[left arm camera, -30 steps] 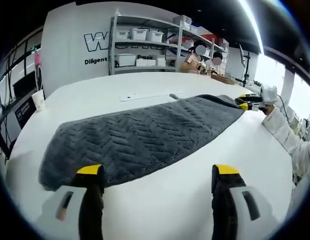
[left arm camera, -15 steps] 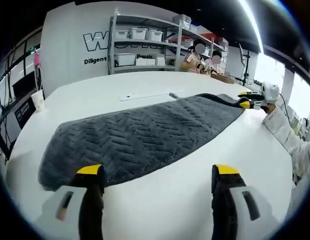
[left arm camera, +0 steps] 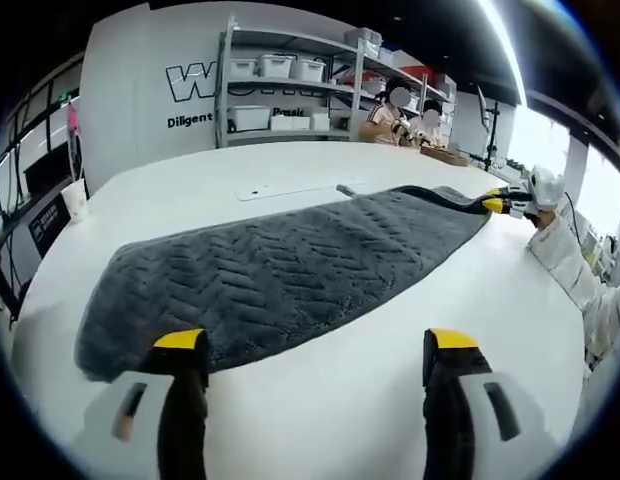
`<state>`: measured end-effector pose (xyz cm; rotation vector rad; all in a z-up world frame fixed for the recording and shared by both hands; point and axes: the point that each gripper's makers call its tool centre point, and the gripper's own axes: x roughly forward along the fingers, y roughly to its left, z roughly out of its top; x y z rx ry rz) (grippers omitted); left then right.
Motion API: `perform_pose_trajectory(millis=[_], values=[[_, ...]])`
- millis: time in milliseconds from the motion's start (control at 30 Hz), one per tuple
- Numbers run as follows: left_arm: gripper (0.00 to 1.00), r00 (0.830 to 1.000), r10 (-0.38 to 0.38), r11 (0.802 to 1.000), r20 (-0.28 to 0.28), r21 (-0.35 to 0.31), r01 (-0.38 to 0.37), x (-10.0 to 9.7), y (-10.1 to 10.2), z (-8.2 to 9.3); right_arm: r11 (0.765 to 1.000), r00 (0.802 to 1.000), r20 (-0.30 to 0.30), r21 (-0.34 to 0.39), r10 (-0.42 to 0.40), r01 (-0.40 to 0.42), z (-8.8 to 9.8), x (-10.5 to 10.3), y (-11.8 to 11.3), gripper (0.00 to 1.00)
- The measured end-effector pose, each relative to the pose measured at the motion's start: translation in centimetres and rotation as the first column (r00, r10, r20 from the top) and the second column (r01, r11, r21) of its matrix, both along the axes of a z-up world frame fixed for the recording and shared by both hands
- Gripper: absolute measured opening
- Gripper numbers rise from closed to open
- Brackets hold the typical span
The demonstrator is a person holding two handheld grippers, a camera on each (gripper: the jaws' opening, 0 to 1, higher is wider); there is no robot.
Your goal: Open the folded towel by lifting each exposed corner and separating the folded layers until the towel lies flat within the target outline without major curled edges
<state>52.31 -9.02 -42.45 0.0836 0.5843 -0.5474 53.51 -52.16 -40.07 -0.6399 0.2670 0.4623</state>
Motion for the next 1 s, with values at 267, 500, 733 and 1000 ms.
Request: perform_pose_trajectory(millis=[267,500,733,1000], values=[[0.87,1.0,0.001,1.0,-0.005,0.0,-0.001,0.0,0.0,-0.1,1.0,1.0,-0.005,0.004,-0.005,0.005,-0.1,-0.3,-0.2,0.0],[0.87,1.0,0.007,1.0,-0.004,0.004,-0.007,0.0,0.2,0.0,1.0,1.0,-0.016,-0.002,-0.001,0.001,-0.4,-1.1,0.0,0.0],[0.87,1.0,0.001,1.0,-0.006,0.007,-0.001,-0.1,0.0,-0.1,0.999,1.0,-0.014,0.03,-0.015,0.016,-0.3,-1.8,-0.4,0.0],[0.87,1.0,0.004,1.0,-0.012,0.008,-0.004,-0.1,0.0,-0.3,1.0,0.997,-0.072,0.028,0.008,-0.006,-1.7,-2.6,-0.1,0.0]])
